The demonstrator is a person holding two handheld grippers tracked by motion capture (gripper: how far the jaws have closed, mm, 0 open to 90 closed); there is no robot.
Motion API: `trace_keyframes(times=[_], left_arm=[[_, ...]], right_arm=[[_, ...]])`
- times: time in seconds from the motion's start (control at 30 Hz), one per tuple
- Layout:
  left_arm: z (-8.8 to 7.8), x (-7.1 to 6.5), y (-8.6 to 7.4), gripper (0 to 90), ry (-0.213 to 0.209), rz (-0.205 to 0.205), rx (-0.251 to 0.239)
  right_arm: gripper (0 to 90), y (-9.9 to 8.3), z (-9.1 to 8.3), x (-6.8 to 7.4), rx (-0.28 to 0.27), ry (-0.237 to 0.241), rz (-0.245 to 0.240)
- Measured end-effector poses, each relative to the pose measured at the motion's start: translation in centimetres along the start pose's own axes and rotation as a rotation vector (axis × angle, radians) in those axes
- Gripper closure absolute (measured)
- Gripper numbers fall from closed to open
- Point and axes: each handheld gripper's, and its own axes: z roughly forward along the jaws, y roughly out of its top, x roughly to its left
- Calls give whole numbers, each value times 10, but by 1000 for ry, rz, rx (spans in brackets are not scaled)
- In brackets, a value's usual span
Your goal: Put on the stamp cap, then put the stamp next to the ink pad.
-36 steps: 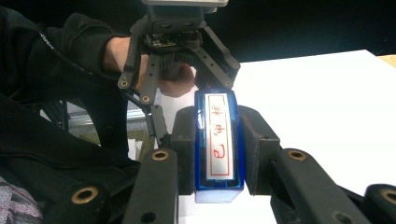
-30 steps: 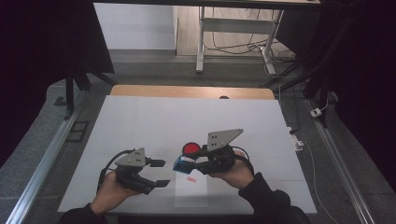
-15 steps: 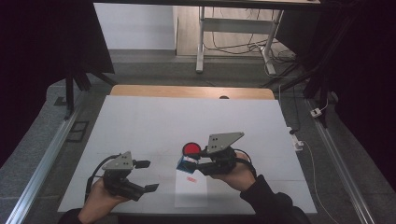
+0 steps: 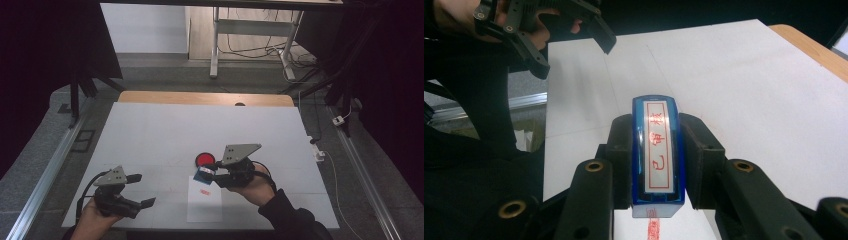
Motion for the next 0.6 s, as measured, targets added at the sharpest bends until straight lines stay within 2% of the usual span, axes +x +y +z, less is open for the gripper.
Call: trace_keyframes(times=[0.27, 0.37, 0.5, 0.6], left_arm=[[-4, 6, -9, 6, 58, -28, 4], [-7, 8, -12, 0, 108, -50, 6], [-13, 11, -15, 0, 111, -85, -20], [-13, 11, -18, 0, 126, -78, -1]], right_arm=[[697, -6, -3, -7, 11, -46, 47], [697, -8, -4, -9, 15, -62, 54], [697, -11, -5, -12, 22, -81, 63], [697, -13, -6, -14, 28, -90, 67]])
